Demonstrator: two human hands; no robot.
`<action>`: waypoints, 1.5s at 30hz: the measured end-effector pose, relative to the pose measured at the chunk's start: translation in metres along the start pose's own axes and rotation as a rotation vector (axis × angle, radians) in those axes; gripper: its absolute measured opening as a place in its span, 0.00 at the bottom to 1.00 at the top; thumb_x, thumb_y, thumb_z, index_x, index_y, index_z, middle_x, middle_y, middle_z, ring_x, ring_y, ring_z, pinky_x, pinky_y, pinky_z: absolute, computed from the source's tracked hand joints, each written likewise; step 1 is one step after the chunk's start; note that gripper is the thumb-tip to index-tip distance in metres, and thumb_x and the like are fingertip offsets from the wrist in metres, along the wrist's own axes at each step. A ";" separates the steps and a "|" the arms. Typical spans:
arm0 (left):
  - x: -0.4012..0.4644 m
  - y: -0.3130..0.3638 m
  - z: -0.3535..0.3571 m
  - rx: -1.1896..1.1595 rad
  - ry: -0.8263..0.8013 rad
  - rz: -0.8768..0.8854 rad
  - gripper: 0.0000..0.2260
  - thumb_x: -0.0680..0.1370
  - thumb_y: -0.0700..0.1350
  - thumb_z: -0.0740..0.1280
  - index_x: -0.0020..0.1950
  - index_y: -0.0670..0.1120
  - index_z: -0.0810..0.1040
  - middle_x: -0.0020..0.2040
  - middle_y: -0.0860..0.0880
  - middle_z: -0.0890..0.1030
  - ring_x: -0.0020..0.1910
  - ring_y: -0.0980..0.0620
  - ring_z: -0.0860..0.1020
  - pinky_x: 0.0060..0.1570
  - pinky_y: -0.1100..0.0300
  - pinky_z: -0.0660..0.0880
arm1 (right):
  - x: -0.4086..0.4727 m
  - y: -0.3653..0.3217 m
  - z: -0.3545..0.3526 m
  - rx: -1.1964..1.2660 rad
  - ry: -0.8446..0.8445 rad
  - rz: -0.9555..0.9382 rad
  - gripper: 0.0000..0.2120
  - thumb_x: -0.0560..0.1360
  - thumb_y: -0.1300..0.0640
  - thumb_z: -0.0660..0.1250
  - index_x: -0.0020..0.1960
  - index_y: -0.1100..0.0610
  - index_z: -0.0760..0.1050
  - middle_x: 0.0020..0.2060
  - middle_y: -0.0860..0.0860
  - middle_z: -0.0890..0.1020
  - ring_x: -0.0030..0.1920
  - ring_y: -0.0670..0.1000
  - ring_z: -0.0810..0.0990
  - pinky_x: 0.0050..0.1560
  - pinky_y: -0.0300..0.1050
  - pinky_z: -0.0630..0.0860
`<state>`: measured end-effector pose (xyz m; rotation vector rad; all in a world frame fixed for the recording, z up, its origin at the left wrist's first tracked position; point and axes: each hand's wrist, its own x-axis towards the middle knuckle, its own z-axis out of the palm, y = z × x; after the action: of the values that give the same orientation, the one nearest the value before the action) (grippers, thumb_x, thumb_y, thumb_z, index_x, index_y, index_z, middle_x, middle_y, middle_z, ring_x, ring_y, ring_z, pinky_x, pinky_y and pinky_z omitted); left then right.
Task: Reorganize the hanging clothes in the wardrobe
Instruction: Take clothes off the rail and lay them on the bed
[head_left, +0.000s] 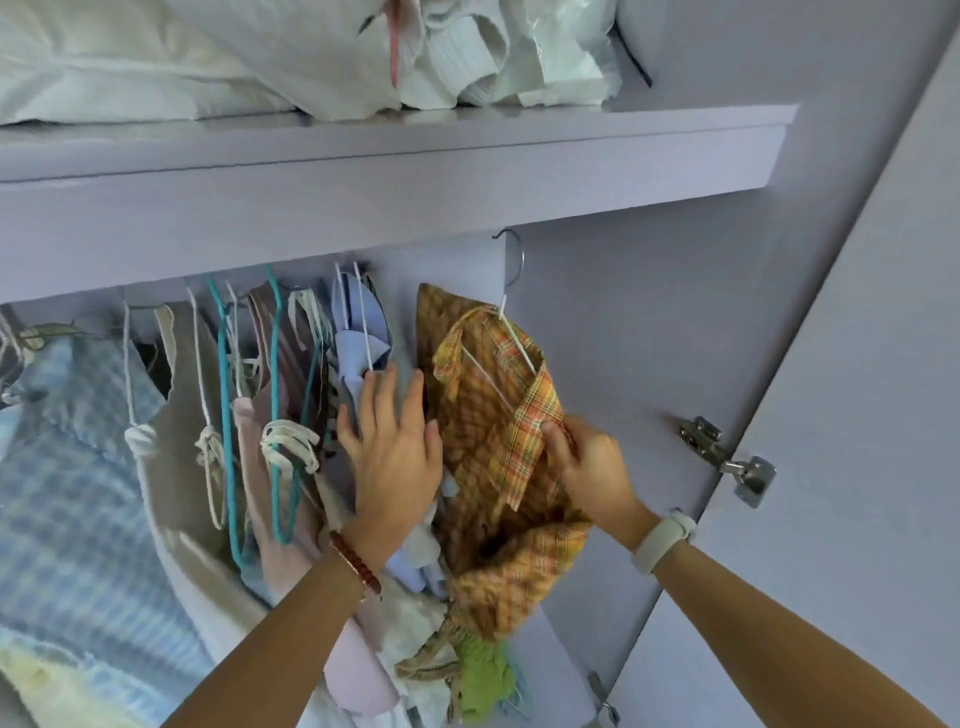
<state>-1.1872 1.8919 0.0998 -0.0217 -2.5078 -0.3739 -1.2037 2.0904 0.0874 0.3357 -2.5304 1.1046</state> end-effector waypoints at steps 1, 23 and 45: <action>0.000 0.010 0.001 -0.028 0.005 0.042 0.21 0.76 0.43 0.63 0.68 0.40 0.70 0.68 0.38 0.69 0.69 0.37 0.64 0.63 0.34 0.59 | -0.021 0.011 -0.008 -0.058 -0.024 0.010 0.14 0.78 0.54 0.60 0.35 0.57 0.66 0.25 0.51 0.71 0.28 0.57 0.73 0.30 0.47 0.65; -0.281 0.305 0.027 -0.773 -1.352 1.105 0.10 0.79 0.48 0.61 0.38 0.55 0.71 0.33 0.53 0.76 0.33 0.57 0.74 0.36 0.56 0.69 | -0.532 0.026 -0.207 -0.692 0.406 0.922 0.18 0.70 0.47 0.59 0.52 0.55 0.77 0.40 0.49 0.79 0.42 0.53 0.79 0.42 0.45 0.72; -0.459 0.710 -0.032 -0.942 -0.596 1.269 0.27 0.78 0.49 0.61 0.75 0.46 0.57 0.75 0.40 0.53 0.74 0.39 0.49 0.70 0.41 0.48 | -0.693 0.142 -0.472 -0.456 1.353 1.061 0.18 0.76 0.56 0.63 0.34 0.44 0.59 0.23 0.42 0.63 0.23 0.41 0.68 0.24 0.33 0.60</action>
<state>-0.7216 2.5966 0.0502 -2.1566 -1.9871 -0.9816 -0.5173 2.5859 0.0052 -1.4767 -1.4386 0.5384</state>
